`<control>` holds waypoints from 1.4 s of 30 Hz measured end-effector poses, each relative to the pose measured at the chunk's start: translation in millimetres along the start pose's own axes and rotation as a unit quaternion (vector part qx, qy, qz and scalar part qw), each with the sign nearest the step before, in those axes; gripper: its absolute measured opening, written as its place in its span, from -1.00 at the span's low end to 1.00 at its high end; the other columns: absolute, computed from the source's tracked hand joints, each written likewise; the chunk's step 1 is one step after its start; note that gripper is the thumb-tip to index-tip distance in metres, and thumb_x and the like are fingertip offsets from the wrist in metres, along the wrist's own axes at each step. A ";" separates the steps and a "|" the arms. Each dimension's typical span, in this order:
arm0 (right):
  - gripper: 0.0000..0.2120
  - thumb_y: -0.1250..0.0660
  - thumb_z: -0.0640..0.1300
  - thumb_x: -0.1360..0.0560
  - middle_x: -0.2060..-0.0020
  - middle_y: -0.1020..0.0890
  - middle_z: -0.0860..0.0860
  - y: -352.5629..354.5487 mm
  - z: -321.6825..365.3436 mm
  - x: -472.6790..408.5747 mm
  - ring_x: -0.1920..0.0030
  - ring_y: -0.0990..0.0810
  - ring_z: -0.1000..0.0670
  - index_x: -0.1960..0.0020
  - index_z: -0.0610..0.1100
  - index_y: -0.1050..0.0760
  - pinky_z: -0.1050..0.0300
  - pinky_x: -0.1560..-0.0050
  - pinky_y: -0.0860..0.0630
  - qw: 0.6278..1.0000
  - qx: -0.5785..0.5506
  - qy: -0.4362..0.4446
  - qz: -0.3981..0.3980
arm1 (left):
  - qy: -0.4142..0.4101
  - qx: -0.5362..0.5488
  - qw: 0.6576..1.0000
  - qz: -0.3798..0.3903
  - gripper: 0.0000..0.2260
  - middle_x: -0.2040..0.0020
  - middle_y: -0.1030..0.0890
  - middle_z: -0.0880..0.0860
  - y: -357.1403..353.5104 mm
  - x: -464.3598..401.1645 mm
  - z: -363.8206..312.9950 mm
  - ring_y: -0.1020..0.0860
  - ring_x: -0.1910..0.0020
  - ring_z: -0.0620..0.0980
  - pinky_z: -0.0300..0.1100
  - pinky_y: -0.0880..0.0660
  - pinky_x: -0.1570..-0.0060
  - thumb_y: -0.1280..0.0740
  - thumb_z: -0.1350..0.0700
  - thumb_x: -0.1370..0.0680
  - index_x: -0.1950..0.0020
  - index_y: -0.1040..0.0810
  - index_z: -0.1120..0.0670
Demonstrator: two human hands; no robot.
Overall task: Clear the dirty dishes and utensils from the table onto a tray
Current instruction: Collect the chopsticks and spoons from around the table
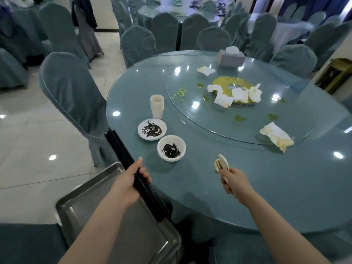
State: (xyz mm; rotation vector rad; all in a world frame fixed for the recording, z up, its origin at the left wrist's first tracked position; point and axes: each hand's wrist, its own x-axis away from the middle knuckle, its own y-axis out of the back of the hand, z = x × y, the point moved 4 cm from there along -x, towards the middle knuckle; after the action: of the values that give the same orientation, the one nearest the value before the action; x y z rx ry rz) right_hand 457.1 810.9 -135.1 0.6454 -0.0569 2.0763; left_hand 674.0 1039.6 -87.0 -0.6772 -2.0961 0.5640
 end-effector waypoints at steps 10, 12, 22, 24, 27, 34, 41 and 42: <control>-0.90 -0.24 -0.19 -0.50 0.49 -0.49 -0.03 52.1 9.0 -129.9 0.55 -0.33 0.00 0.15 -0.21 -0.40 0.17 0.50 -0.26 0.994 0.106 -0.008 0.022 | 0.025 -0.279 0.959 -0.048 -0.79 0.50 -0.43 0.01 -93.4 -115.7 41.9 -0.42 0.56 -0.08 -0.22 -0.42 0.48 -0.36 0.15 -0.55 0.25 -0.40 0.12; -0.93 -0.24 -0.19 -0.51 0.44 -0.51 -0.07 57.6 9.9 -143.4 0.54 -0.34 0.00 0.09 -0.20 -0.41 0.16 0.49 -0.28 0.992 0.120 -0.013 0.027 | 0.034 -0.350 0.935 -0.040 -0.79 0.52 -0.43 0.00 -110.1 -136.9 64.0 -0.41 0.58 -0.09 -0.26 -0.39 0.54 -0.37 0.18 -0.54 0.24 -0.39 0.11; -0.62 -0.17 -0.13 -0.58 0.37 -0.56 -0.08 73.3 6.7 -179.6 0.38 -0.49 -0.01 -0.35 0.07 -0.21 0.07 0.34 -0.42 0.985 0.160 0.029 0.060 | 0.023 -0.722 0.682 -0.114 -0.67 -0.08 -0.56 0.19 -129.7 -213.5 116.0 -0.57 -0.03 0.18 -0.08 -0.42 0.19 -0.36 0.02 -0.53 -0.09 -0.30 0.16; -0.73 -0.18 -0.13 -0.57 0.41 -0.56 -0.05 74.7 4.6 -184.6 0.43 -0.47 0.02 -0.25 0.06 -0.31 0.07 0.35 -0.40 0.986 0.154 0.025 0.065 | 0.010 -0.744 0.658 -0.120 -0.70 -0.11 -0.55 0.19 -131.3 -221.9 116.4 -0.55 -0.07 0.17 -0.12 -0.35 0.17 -0.34 0.02 -0.54 -0.06 -0.27 0.14; -0.81 -0.17 -0.13 -0.57 0.41 -0.57 -0.02 74.0 1.7 -189.1 0.48 -0.43 0.05 -0.17 0.02 -0.37 0.10 0.37 -0.39 0.984 0.158 0.012 0.080 | -0.007 -0.766 0.630 -0.126 -0.70 -0.15 -0.54 0.18 -132.9 -229.4 118.7 -0.53 -0.12 0.17 -0.12 -0.37 0.12 -0.34 0.03 -0.55 -0.10 -0.31 0.16; -0.91 -0.13 -0.15 -0.57 0.33 -0.60 -0.03 73.1 2.9 -195.6 0.52 -0.45 0.03 0.07 -0.12 -0.40 0.16 0.45 -0.40 0.981 0.176 0.005 0.084 | -0.051 -0.783 0.603 -0.149 -0.66 -0.21 -0.45 0.19 -137.7 -227.4 127.2 -0.51 -0.16 0.18 -0.07 -0.42 -0.05 -0.32 0.06 -0.56 -0.19 -0.28 0.19; -0.87 -0.18 -0.14 -0.56 0.25 -0.55 -0.05 68.1 10.4 -200.5 0.29 -0.48 -0.02 0.16 -0.11 -0.39 0.11 0.29 -0.37 0.970 0.229 0.033 0.071 | -0.095 -0.801 0.574 -0.138 -0.69 -0.20 -0.42 0.16 -140.0 -222.2 130.0 -0.53 -0.10 0.13 -0.13 -0.45 0.00 -0.32 0.07 -0.57 -0.16 -0.27 0.17; -0.86 -0.19 -0.14 -0.55 0.24 -0.52 -0.05 66.0 12.0 -201.4 0.26 -0.45 -0.03 0.19 -0.10 -0.38 0.10 0.31 -0.32 0.960 0.268 0.052 0.068 | -0.104 -0.812 0.558 -0.137 -0.68 -0.20 -0.42 0.15 -140.1 -221.8 128.8 -0.52 -0.11 0.10 -0.15 -0.45 -0.02 -0.32 0.05 -0.57 -0.17 -0.28 0.17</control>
State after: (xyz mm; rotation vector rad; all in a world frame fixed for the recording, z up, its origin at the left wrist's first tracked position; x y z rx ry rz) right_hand 496.1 614.4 -205.0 0.8720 0.5537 2.2679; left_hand 641.9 772.6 -201.7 -1.1427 -2.3561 -1.8791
